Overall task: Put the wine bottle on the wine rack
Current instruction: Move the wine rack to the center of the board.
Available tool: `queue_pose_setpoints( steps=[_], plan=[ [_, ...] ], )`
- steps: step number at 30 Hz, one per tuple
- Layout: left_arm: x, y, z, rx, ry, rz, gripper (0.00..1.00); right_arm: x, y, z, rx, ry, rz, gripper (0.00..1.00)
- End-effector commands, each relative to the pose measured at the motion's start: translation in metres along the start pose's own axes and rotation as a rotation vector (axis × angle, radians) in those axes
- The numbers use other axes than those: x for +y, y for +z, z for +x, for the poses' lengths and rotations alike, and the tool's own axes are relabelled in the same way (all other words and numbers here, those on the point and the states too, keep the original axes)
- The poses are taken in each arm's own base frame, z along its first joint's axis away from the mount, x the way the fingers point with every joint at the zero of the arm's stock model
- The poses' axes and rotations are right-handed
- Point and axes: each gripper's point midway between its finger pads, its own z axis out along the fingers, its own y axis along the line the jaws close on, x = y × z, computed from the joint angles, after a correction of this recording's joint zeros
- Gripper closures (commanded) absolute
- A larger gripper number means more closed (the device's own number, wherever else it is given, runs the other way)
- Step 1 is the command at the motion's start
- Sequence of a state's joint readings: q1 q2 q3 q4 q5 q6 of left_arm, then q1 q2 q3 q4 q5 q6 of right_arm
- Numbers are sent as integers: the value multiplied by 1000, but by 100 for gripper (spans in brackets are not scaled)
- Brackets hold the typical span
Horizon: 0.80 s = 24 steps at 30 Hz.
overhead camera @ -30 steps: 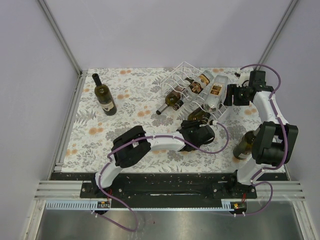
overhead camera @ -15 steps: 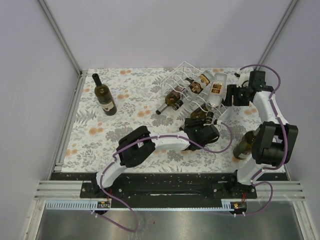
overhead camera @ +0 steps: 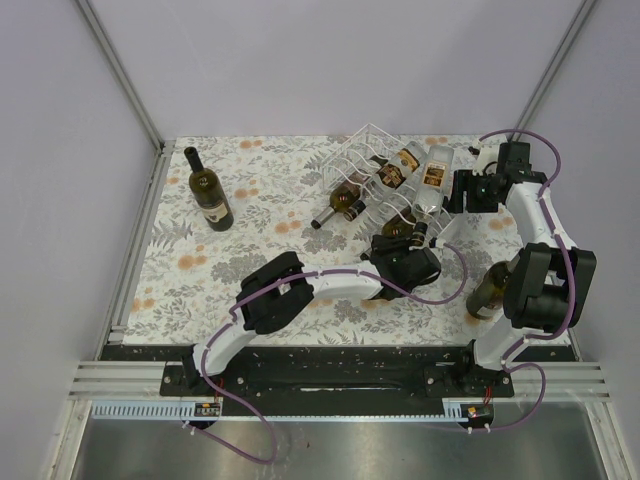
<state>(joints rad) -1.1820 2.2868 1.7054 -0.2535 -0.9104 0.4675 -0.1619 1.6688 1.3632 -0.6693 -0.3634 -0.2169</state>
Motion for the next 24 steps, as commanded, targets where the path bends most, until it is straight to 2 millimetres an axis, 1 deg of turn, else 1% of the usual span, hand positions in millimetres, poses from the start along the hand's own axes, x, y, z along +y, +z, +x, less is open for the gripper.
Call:
queue_pose_setpoints(
  steps=[1, 9, 13, 18, 24],
  plan=[
    [-3, 0, -5, -20, 37, 8, 61, 32, -5, 14, 62, -1, -109, 29],
    [-4, 0, 2, -14, 43, -3, 57, 32, -5, 13, 61, 2, -109, 29],
    [-4, 1, 3, -12, 48, -8, 54, 32, -5, 14, 65, 4, -107, 29],
    [-3, 1, 2, -12, 48, -19, 53, 31, -5, 15, 65, 3, -104, 29],
    [-4, 2, 6, -7, 64, -33, 50, 32, -6, 14, 64, 1, -106, 29]
  ],
)
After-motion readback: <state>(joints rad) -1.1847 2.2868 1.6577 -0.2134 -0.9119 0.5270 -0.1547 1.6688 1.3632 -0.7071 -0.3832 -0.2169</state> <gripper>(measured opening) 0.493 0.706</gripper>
